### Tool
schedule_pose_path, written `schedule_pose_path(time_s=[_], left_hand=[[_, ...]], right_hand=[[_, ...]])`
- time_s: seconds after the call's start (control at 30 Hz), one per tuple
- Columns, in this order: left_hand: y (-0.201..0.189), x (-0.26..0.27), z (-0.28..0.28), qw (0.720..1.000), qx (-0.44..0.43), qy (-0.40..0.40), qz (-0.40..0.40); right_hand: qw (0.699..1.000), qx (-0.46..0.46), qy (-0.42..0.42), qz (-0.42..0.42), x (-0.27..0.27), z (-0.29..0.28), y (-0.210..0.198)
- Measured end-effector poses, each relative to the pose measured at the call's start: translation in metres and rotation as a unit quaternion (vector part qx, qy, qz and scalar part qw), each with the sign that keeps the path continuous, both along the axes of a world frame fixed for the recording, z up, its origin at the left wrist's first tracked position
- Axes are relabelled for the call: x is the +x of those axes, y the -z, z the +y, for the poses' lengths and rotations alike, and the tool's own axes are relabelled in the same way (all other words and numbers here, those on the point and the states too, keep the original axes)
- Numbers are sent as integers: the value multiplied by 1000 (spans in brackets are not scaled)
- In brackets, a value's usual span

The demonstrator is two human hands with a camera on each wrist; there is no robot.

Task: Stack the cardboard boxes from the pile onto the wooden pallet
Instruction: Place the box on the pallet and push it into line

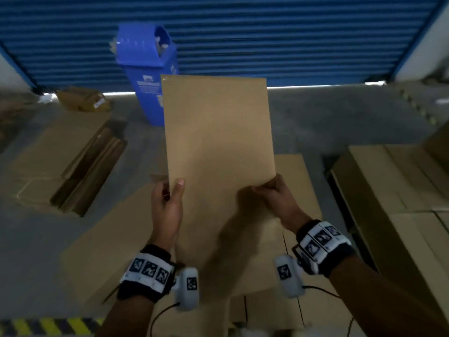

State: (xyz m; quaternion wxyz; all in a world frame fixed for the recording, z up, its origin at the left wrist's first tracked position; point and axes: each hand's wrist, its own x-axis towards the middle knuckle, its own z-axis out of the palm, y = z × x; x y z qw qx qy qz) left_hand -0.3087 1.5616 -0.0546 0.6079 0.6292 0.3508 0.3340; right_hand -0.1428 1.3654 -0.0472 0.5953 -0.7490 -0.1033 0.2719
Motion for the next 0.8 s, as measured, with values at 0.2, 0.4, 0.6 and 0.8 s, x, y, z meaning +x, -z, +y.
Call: schedule_pose_path(time_s=[0.2,0.4,0.6,0.8], left_hand=[[-33,13,-106,988,-80,134,-10],[-68,63,-208,958,-22,284,-29],[-110,112,-344,916,28,396,-59],[-139,139,-501,881,56,464,-73]], right_hand=[[989,-32,137,-42,-42,-126,-28],[966,-6,251,-57,-62,-258,-61],[899,100,425,-32,-86,-408,-101],[874,16,468,-134,-109,-576,-110]])
